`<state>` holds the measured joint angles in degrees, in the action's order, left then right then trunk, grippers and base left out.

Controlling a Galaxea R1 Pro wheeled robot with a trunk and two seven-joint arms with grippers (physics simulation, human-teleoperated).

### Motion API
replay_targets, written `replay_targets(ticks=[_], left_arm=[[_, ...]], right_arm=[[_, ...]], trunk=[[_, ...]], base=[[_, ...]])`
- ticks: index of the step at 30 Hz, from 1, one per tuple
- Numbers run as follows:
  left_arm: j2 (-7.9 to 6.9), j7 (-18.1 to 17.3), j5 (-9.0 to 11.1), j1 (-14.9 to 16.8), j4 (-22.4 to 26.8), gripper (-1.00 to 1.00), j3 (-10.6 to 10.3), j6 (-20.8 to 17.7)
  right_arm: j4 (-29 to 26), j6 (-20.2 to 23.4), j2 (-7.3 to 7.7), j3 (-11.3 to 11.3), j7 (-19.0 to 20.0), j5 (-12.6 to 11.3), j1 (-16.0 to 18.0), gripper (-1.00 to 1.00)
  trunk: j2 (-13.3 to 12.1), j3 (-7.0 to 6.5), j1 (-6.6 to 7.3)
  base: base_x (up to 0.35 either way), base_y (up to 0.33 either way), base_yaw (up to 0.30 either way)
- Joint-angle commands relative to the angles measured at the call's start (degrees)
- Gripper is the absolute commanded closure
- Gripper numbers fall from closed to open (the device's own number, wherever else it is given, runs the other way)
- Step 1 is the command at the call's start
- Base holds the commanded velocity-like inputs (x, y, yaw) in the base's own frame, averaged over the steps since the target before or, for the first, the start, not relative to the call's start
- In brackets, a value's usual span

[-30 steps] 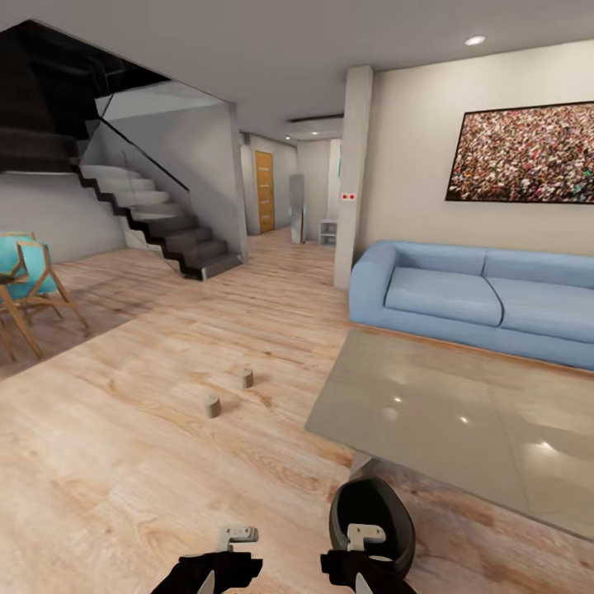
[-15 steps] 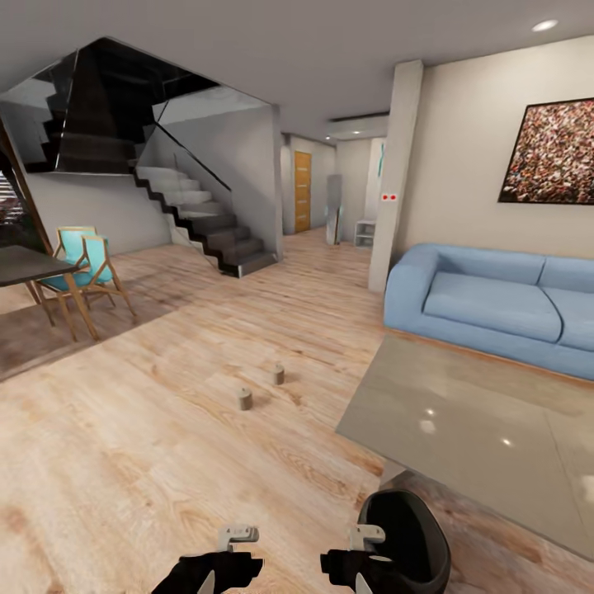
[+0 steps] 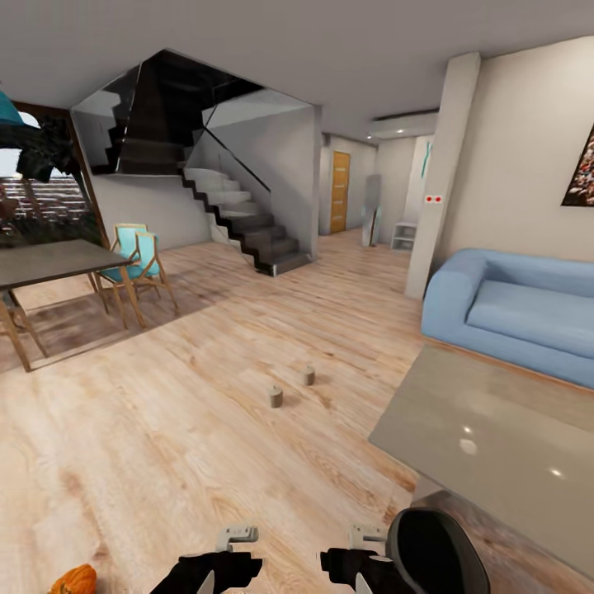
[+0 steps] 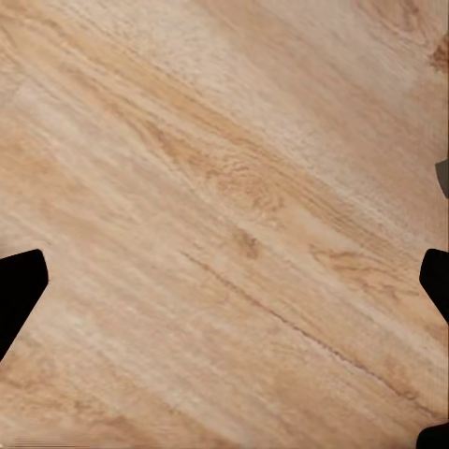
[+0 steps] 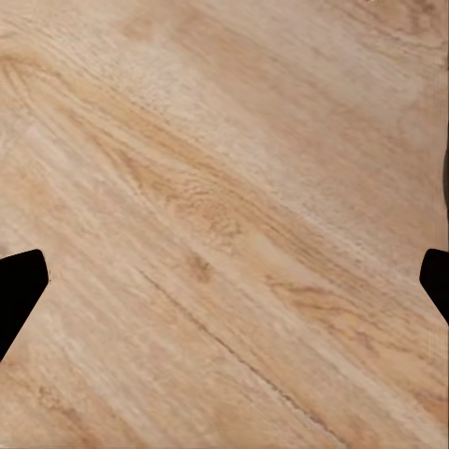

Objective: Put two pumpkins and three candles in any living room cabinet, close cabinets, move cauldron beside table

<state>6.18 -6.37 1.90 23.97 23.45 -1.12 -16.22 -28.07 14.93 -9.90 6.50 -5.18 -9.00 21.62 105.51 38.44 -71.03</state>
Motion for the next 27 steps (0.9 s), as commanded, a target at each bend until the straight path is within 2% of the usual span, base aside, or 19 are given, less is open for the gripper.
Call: replay_targets(ticks=[1,17,27], left_arm=[[-0.01,-0.05,0.21,0.02,0.09,-1.00,-0.11,-0.33],[-0.17,-0.03,0.40,-0.06,0.07,-1.00,0.12,0.25],[-0.19,-0.04,0.43,-0.08,0.07,-1.00,0.15,0.37]], right_arm=[[-0.14,0.29,0.06,0.44,-0.53,-0.60,0.00,-1.00],[-0.14,0.24,0.06,0.44,-0.53,-0.58,0.00,-1.00],[-0.14,0.23,0.05,0.46,-0.53,-0.58,0.00,-1.00]], trunk=[[0.03,0.06,0.01],[0.03,0.06,0.01],[0.03,0.06,0.01]], base=[[0.000,0.000,0.289],[-0.045,0.002,0.289],[-0.257,0.056,0.289]])
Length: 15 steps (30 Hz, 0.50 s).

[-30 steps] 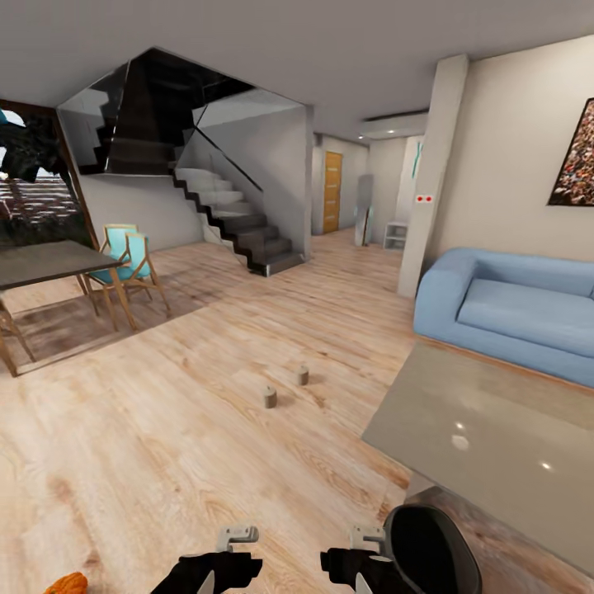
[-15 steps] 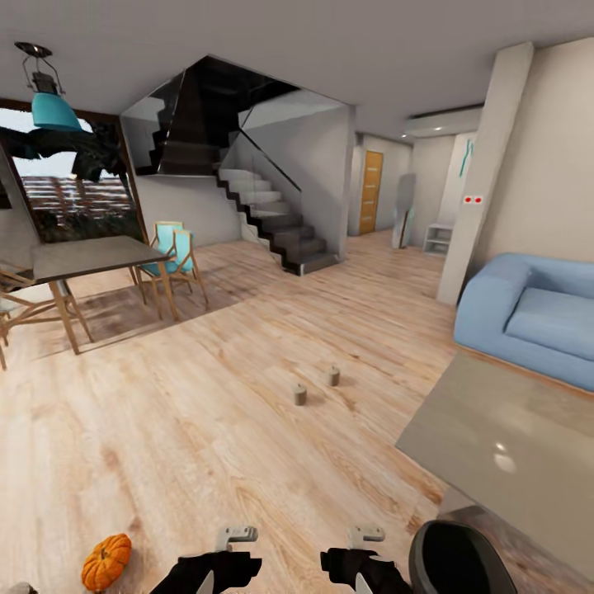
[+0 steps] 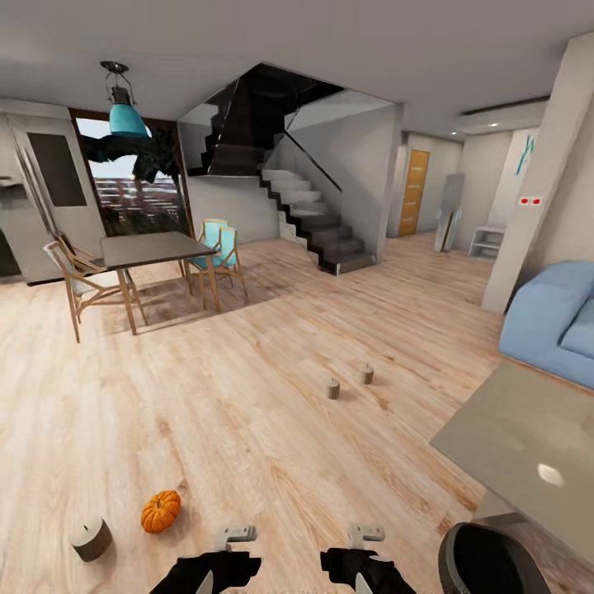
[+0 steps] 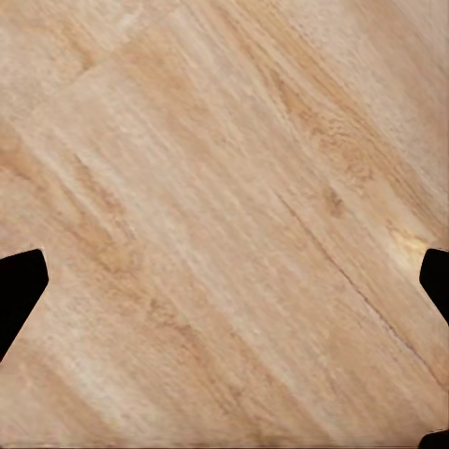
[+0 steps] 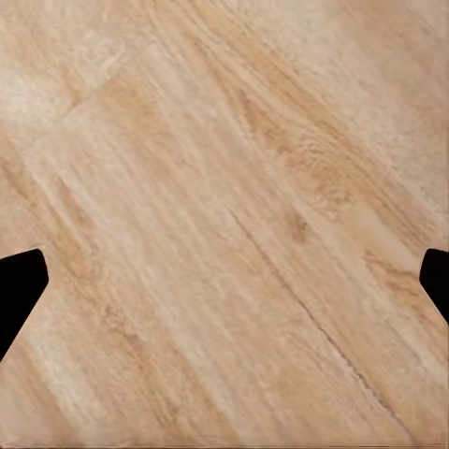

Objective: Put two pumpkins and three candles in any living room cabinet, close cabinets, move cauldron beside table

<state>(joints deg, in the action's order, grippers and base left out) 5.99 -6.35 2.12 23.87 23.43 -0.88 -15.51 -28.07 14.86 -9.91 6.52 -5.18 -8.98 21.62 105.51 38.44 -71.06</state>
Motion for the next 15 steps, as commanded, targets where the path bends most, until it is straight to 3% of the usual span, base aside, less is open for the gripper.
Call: replay_targets(ticks=[1,6,15], left_arm=[[0.01,-0.06,0.21,0.03,0.07,-1.00,-0.09,-0.33],[0.04,-0.10,0.19,-0.01,0.05,-1.00,-0.09,-0.22],[0.07,-0.11,0.22,-0.05,0.10,-1.00,-0.09,-0.13]], right_arm=[[-0.14,0.30,0.05,0.45,-0.53,-0.60,0.00,-1.00],[-0.14,0.28,0.05,0.45,-0.53,-0.60,0.00,-1.00],[-0.09,0.32,0.00,0.50,-0.53,-0.60,0.00,-1.00]], trunk=[[0.03,0.06,0.03],[0.03,0.06,0.03],[0.03,0.06,0.03]], base=[[-0.213,0.012,0.289],[-0.115,0.005,0.289],[-0.016,0.001,0.289]])
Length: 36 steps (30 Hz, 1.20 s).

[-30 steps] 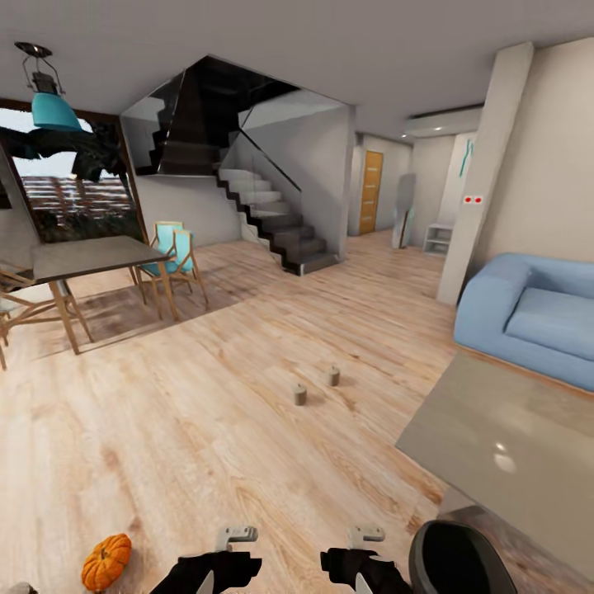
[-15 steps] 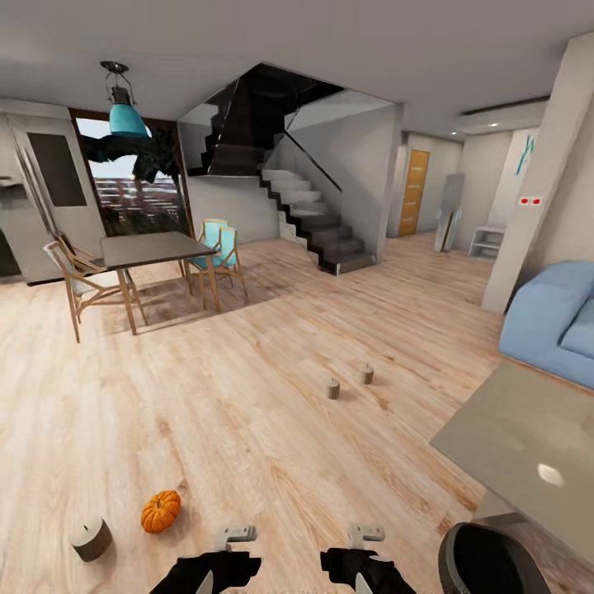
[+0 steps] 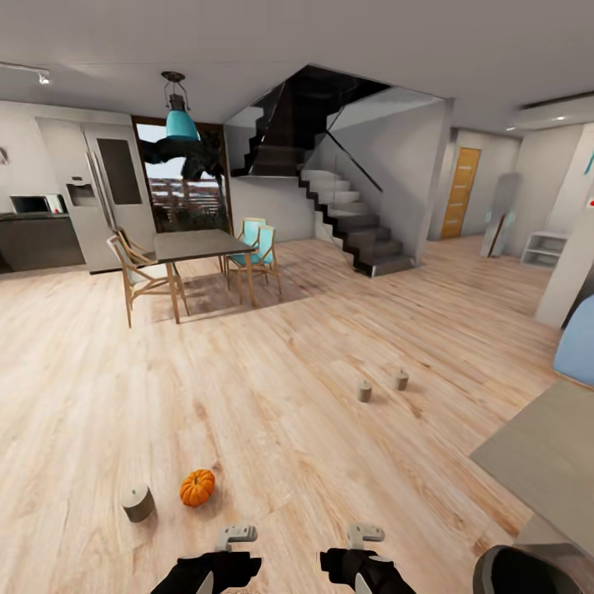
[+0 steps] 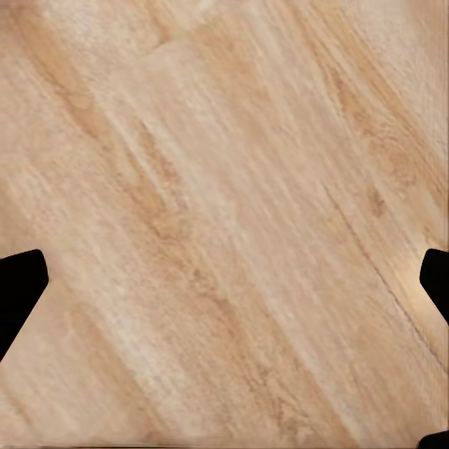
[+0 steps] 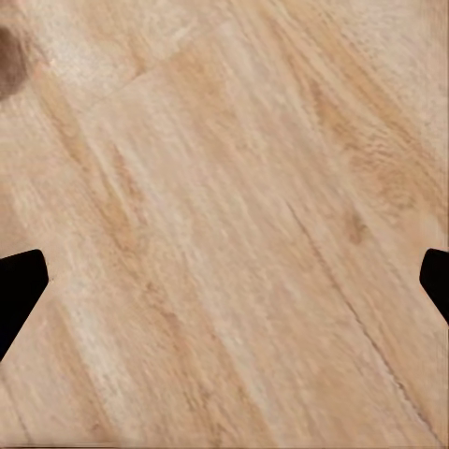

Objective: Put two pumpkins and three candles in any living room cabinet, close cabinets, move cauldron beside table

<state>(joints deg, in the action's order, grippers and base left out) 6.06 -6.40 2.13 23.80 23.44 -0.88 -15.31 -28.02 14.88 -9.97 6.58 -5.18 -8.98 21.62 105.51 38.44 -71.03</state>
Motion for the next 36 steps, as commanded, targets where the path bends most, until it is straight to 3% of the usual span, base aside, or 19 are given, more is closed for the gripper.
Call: replay_targets(ticks=[1,9,36], left_arm=[[0.00,-0.05,0.22,0.04,0.09,-1.00,-0.09,-0.34],[0.08,0.00,0.21,0.03,0.02,-1.00,-0.09,-0.46],[0.09,-0.02,0.22,0.02,-0.07,-1.00,-0.09,-0.36]], right_arm=[[-0.15,0.28,0.06,0.44,-0.53,-0.60,0.00,-1.00],[-0.11,0.24,0.04,0.44,-0.53,-0.60,0.00,-1.00],[-0.03,0.31,0.04,0.45,-0.53,-0.60,0.00,-1.00]], trunk=[[0.03,0.06,0.01],[-2.38,-1.02,1.32],[-2.38,-1.02,1.32]], base=[[-0.002,0.000,0.289],[-0.001,0.000,0.289],[0.000,0.000,0.289]])
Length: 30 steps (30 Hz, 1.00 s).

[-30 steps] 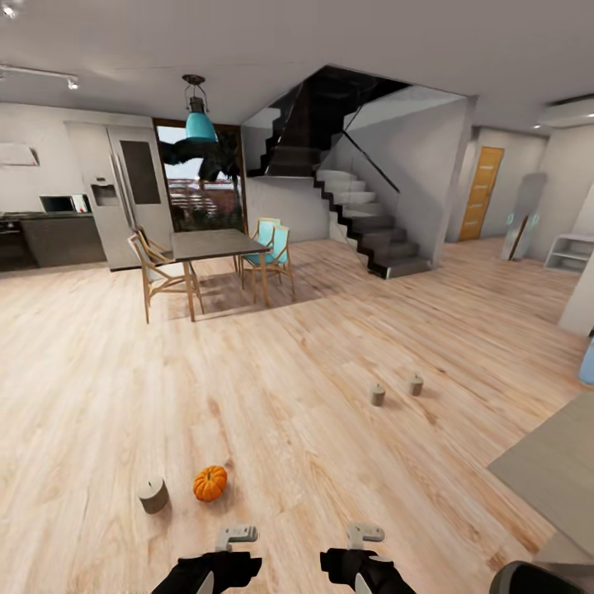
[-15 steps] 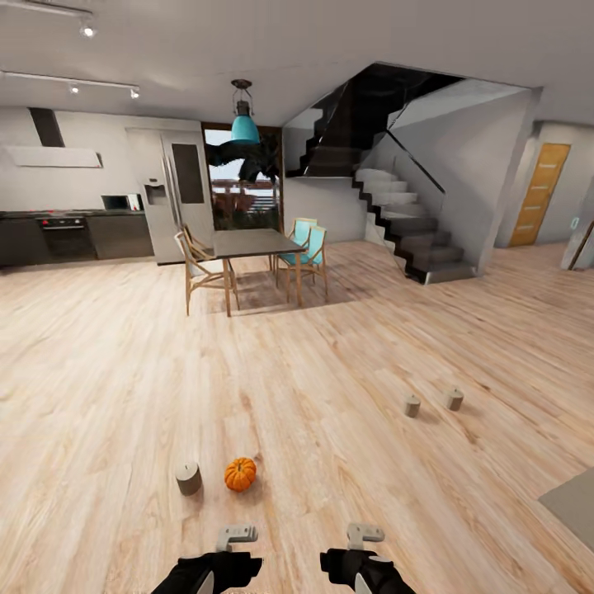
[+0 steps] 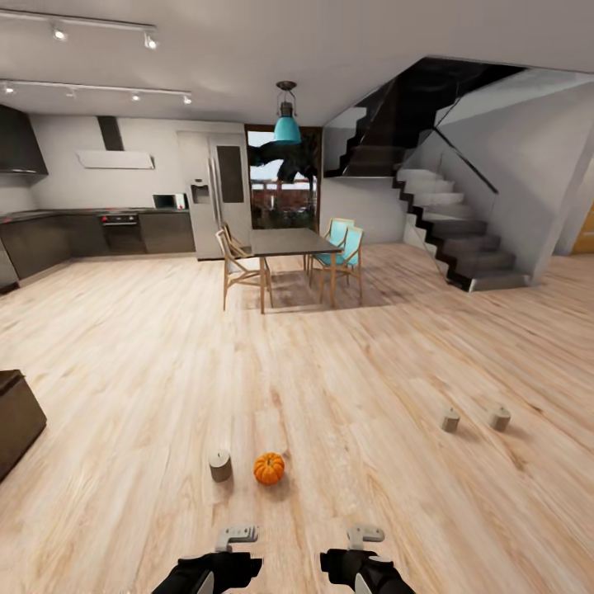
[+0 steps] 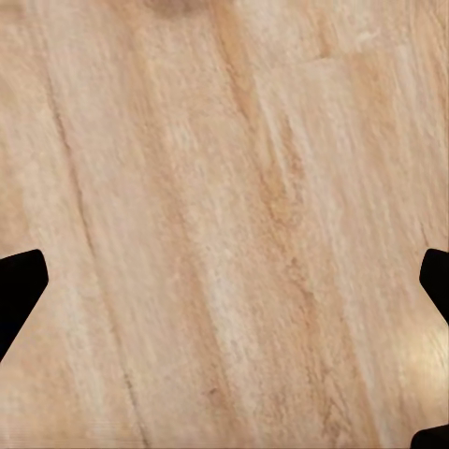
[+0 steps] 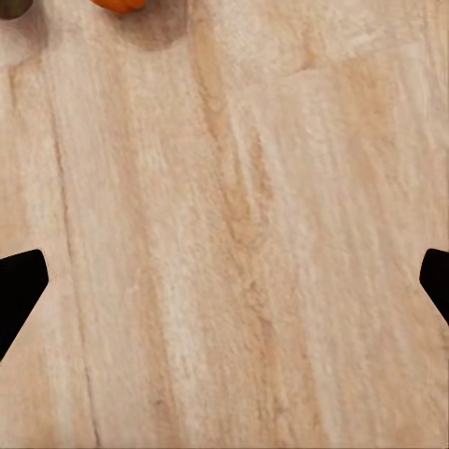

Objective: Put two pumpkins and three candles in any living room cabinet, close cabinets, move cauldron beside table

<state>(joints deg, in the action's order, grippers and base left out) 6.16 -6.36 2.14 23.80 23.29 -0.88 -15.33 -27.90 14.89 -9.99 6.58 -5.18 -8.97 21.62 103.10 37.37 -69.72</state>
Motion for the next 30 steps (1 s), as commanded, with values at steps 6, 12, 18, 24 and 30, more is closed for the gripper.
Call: replay_targets(ticks=[6,12,18,24,30], left_arm=[[-0.01,-0.05,0.21,0.03,-0.01,-1.00,-0.09,-0.32],[-0.01,-0.05,0.17,0.02,-0.04,-1.00,-0.09,-0.32],[-0.01,-0.06,0.19,0.02,-0.11,-1.00,-0.09,-0.26],[-0.01,-0.10,0.22,0.02,-0.15,-1.00,-0.09,-0.20],[-0.01,-0.06,0.22,0.03,-0.17,-1.00,-0.09,-0.15]], right_arm=[[-0.14,0.27,0.06,0.45,-0.53,-0.61,0.00,-1.00],[-0.14,0.26,0.06,0.45,-0.53,-0.61,0.00,-1.00],[-0.14,0.30,0.06,0.45,-0.53,-0.61,0.00,-1.00],[-0.10,0.29,0.06,0.45,-0.53,-0.61,0.00,-1.00],[0.49,0.23,0.03,0.52,-0.53,-0.61,0.00,-1.00]], trunk=[[0.03,0.06,0.01],[0.03,0.06,0.01],[0.03,0.06,0.01],[0.03,0.06,0.01],[0.03,0.06,0.01]], base=[[0.000,0.000,0.289],[0.000,0.000,0.289],[0.000,0.000,0.289],[0.000,0.000,0.289],[0.000,0.000,0.289]])
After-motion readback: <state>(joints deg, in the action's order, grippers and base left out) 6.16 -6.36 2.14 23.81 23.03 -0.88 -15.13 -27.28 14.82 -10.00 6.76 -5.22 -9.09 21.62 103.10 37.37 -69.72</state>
